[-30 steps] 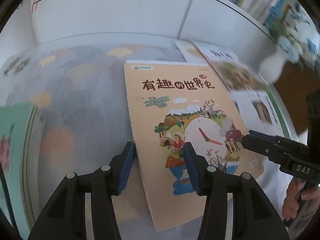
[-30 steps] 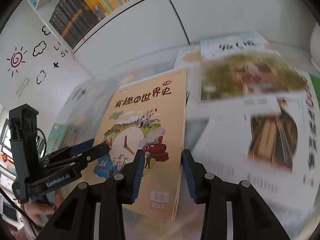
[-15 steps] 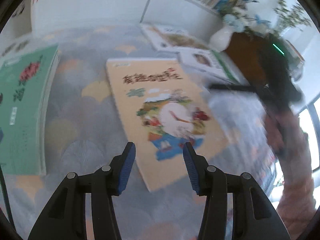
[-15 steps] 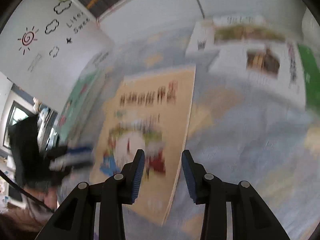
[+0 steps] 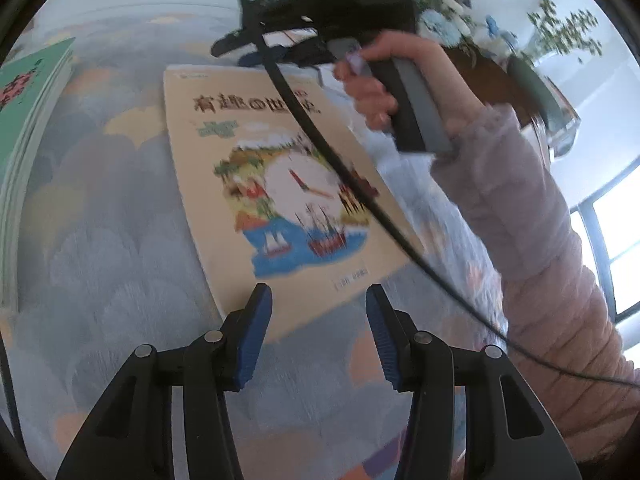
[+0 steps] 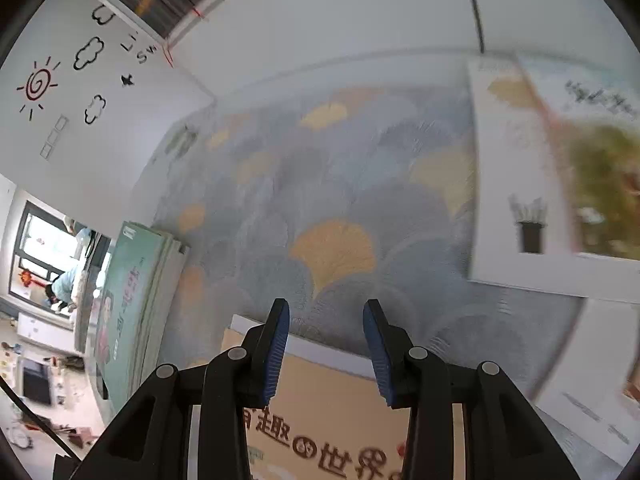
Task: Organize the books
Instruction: 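Position both tools over the edge of the beige book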
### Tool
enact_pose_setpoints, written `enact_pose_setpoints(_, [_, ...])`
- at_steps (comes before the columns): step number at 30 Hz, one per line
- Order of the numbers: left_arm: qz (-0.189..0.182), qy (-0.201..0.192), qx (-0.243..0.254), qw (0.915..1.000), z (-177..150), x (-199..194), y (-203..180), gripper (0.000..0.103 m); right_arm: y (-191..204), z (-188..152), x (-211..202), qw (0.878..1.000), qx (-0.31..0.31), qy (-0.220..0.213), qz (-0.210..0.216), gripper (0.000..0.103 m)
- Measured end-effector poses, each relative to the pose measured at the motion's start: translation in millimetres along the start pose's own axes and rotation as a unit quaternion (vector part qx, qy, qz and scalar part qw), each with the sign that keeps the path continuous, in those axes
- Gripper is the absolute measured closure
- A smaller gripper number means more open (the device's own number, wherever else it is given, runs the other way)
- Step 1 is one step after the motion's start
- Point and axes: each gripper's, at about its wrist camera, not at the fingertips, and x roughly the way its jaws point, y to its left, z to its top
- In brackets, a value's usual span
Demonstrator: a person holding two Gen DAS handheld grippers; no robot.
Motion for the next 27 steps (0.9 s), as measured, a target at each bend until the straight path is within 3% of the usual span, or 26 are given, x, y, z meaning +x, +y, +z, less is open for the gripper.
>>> enact_pose_setpoints(2, [0.006,-0.003,0.005,1.0000,4.8,2.5,0.0,0.057,0.9,-2.0,0.8,1.000,-0.003,0.016,0.021,0.064])
enact_pose_setpoints(5, [0.012,0.009,0.005,0.9999,9.2,-1.1,0.6,0.057,7.8,-9.9,-0.8,0.999,-0.033,0.026,0.000,0.065])
enact_pose_setpoints(8, [-0.001,0.022,0.032,0.9992,-0.6,-6.4,-14.3,0.057,6.8,-13.1,-2.2,0.999,-0.038,0.028,-0.004,0.065])
enact_pose_setpoints(13, [0.011,0.071,0.060,0.9956,-24.4,4.0,-24.7,0.057,0.5,-8.6,-0.1,0.999,-0.016,0.032,0.016,0.065])
enact_pose_setpoints(19, [0.013,0.060,0.039,0.9973,-19.1,5.4,-16.5,0.061,5.8,-12.6,2.1,0.999,-0.031,0.033,0.014,0.064])
enact_pose_setpoints(22, [0.006,0.063,0.037,0.9973,-18.4,4.0,-13.4,0.061,14.7,-15.3,3.0,0.997,-0.065,0.027,-0.008,0.064])
enact_pose_setpoints(27, [0.013,0.058,0.042,0.9973,-19.1,1.5,-11.1,0.061,12.0,-13.3,2.2,0.998,-0.054,0.023,-0.003,0.064])
